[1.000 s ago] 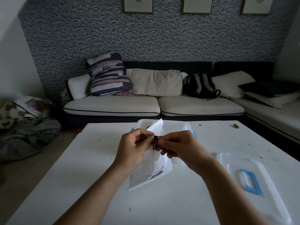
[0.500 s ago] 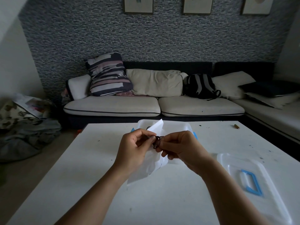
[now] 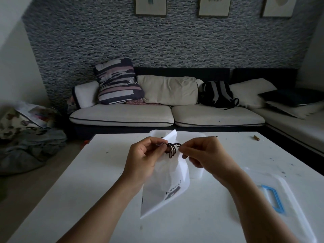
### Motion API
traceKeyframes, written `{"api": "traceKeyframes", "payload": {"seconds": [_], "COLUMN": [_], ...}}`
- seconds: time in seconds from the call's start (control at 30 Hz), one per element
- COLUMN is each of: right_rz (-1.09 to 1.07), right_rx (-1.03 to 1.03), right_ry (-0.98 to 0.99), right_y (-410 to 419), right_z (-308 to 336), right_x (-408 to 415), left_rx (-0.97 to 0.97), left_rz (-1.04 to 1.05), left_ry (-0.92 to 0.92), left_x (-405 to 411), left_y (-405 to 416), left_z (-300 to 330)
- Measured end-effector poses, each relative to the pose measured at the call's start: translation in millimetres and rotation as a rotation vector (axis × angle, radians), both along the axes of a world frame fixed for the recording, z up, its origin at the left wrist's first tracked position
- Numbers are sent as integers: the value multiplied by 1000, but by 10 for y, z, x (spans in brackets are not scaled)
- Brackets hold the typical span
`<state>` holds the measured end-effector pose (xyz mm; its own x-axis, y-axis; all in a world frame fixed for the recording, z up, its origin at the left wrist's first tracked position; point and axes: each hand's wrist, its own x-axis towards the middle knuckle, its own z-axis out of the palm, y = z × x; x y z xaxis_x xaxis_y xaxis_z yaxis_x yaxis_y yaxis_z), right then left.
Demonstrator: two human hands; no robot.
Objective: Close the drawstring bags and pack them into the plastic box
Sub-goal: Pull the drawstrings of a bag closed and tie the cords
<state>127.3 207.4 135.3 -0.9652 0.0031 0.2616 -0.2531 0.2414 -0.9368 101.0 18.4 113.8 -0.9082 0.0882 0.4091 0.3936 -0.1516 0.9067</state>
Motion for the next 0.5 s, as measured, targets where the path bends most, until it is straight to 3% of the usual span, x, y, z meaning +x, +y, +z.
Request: {"api": "traceKeyframes", "payload": {"seconds": [0.2, 0.5], "right_rz": [91, 33], "right_rx": [-16, 75], "right_ry": [-61, -44], "right_y": [-93, -120], "right_z": [-28, 8], "right_x": [7, 16], "left_rx": [-64, -329], "left_rz": [5, 208], "left_ry": [33, 296], "left_x": [14, 48], "left_y": [5, 11], "left_z": [-10, -68]}}
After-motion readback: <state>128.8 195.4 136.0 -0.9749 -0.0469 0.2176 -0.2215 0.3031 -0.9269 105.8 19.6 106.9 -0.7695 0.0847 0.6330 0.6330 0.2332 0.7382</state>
